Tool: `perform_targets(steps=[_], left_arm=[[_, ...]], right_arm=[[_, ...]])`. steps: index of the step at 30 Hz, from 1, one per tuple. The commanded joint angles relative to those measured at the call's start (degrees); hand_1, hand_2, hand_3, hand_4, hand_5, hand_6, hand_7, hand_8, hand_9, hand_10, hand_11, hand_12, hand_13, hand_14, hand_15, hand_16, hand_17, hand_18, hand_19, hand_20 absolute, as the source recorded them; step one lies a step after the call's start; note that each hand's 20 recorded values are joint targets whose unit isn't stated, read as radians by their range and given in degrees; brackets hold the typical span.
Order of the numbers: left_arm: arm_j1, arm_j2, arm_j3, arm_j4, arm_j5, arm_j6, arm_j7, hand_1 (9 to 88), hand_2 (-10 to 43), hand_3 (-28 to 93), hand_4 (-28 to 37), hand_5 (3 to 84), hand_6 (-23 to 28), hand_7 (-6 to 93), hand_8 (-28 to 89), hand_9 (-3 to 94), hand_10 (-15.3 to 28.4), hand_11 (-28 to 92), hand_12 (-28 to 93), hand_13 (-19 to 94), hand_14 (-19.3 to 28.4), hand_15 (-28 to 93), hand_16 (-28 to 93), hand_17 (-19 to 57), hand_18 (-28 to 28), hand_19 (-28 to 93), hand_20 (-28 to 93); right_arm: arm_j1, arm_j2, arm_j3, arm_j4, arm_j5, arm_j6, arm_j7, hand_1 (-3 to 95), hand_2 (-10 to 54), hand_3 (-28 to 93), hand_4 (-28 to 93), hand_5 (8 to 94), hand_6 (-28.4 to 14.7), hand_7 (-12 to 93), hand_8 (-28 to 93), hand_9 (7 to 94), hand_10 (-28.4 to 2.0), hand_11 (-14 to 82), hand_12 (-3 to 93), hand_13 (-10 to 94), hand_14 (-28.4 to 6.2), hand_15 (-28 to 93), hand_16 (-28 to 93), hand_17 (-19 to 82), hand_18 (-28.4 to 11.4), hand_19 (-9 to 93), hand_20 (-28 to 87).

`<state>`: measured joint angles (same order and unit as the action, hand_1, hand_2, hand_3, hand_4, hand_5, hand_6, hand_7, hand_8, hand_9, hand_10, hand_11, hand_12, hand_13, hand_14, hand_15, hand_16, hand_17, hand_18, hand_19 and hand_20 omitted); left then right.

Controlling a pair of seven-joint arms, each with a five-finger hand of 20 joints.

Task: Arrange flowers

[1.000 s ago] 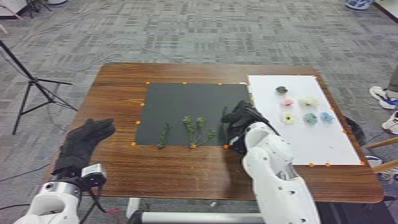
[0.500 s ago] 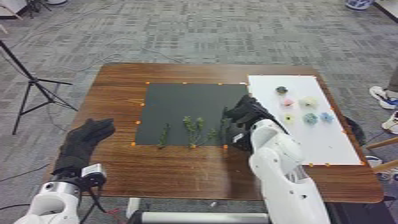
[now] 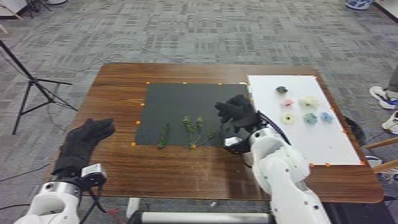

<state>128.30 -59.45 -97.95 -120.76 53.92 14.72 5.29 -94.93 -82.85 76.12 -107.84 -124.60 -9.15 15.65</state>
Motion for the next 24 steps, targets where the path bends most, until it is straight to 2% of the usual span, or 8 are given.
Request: perform_targets(steps=[1, 10, 19, 24], left_arm=[[0.62, -0.42, -0.39, -0.57, 0.03, -0.38, -0.25, 22.1, 11.5, 68, -28.3, 52.1, 4.2, 16.5, -6, 48.7, 14.3, 22, 13, 37, 17.6, 21, -1, 3.9, 8.8, 6, 13], [0.63, -0.35, -0.38, -0.67, 0.13, -0.70, -0.67, 22.0, 11.5, 68, -28.3, 52.0, 4.2, 16.5, -6, 48.7, 14.3, 22, 13, 37, 17.6, 21, -1, 3.9, 8.9, 6, 13], [0.42, -0.15, -0.33, -0.56, 0.12, -0.77, -0.98, 22.1, 11.6, 68, -28.2, 52.1, 4.2, 16.5, -6, 48.7, 14.3, 22, 13, 37, 17.6, 21, -1, 3.9, 8.9, 6, 13], [0.38, -0.17, -0.18, -0.49, 0.01, -0.78, -0.64, 22.1, 11.6, 68, -28.3, 52.0, 4.2, 16.5, -6, 48.6, 14.3, 22, 13, 37, 17.5, 21, -1, 3.9, 8.9, 6, 13]], right_arm=[[-4.15, 2.59, -0.85, -0.35, -0.04, -1.39, -1.61, 22.9, 11.1, 65, -10, 67.6, -4.8, 37, -5, 81.9, -15.2, 11.6, 14.4, 94, -2.7, 65, 22, 70, -14.8, 93, 59], [-5.36, 3.06, -1.70, 0.20, 0.01, -0.90, -2.57, 21.6, 11.7, 65, -11, 64.6, -5.2, 44, -6, 76.5, -15.7, 9.9, 12.1, 94, -3.0, 64, 22, 69, -15.2, 93, 59], [-5.28, 3.33, -1.96, 0.01, 0.04, 0.28, -2.78, 21.2, 11.7, 65, -11, 63.8, -5.1, 47, -8, 76.8, -15.7, 10.2, 12.2, 94, -3.1, 64, 22, 69, -15.3, 93, 59], [-5.14, 3.29, -1.81, -0.20, 0.18, -0.06, -2.91, 21.1, 11.8, 65, -11, 63.7, -5.1, 47, -8, 76.7, -15.6, 10.2, 12.4, 94, -3.0, 64, 22, 69, -15.6, 93, 60]])
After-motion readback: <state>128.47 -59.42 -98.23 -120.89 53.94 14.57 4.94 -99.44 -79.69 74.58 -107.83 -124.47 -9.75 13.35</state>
